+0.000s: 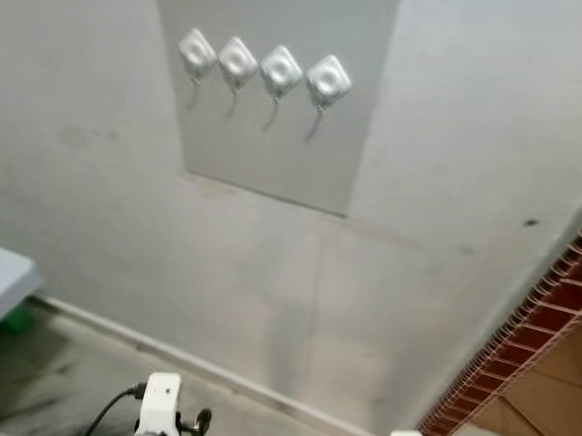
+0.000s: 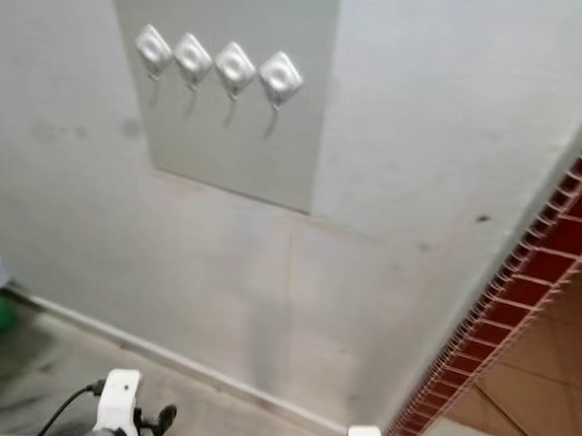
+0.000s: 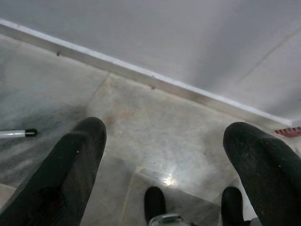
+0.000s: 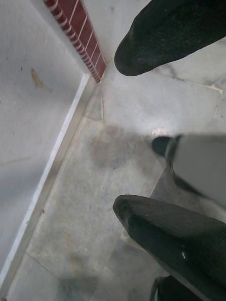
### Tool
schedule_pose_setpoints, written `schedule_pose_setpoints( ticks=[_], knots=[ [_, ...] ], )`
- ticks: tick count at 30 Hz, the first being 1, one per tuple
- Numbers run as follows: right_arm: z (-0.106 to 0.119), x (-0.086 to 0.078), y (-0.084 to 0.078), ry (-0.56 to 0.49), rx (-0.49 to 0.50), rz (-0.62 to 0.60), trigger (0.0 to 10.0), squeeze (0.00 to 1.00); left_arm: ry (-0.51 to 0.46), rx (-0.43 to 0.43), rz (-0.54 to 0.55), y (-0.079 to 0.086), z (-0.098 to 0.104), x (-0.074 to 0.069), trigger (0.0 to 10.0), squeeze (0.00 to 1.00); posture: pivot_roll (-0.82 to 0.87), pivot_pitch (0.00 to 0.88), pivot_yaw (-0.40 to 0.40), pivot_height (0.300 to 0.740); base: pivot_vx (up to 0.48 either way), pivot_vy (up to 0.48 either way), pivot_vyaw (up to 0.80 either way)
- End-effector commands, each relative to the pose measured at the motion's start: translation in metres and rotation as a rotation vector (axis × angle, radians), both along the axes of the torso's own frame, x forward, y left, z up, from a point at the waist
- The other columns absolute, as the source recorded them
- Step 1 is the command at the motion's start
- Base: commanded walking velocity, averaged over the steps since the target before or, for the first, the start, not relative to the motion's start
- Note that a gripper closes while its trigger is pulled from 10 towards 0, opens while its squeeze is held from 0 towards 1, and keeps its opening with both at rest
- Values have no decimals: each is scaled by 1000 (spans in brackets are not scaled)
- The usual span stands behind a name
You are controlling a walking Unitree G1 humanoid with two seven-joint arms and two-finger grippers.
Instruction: Hang keys on a hook
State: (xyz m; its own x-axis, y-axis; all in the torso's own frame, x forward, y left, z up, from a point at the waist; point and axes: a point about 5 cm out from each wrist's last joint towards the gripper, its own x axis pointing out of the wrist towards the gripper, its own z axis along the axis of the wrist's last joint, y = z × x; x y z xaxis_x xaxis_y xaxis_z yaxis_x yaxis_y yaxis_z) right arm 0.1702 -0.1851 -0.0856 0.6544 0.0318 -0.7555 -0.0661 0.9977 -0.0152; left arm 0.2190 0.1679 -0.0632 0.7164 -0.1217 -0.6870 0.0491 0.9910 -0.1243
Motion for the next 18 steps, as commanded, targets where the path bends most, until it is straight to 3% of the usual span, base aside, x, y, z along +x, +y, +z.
schedule_pose_setpoints(
  ticks=[1, 4, 18],
  knots=[
    [0, -2, -6, 4, -23, 1, 10000, 0, 15, -4, -14, -6, -3, -3, 10000, 0, -31, 0, 31, 740, 0, 0, 0],
    [0, -2, -5, 7, -29, 14, 10000, 0, 15, -3, -14, -6, -3, -3, 10000, 0, -30, 0, 31, 740, 0, 0, 0],
    [0, 1, -3, 7, -37, 40, 10000, 0, 12, -12, -12, -6, -2, -2, 10000, 0, -26, 0, 29, 740, 0, 0, 800]
  ],
)
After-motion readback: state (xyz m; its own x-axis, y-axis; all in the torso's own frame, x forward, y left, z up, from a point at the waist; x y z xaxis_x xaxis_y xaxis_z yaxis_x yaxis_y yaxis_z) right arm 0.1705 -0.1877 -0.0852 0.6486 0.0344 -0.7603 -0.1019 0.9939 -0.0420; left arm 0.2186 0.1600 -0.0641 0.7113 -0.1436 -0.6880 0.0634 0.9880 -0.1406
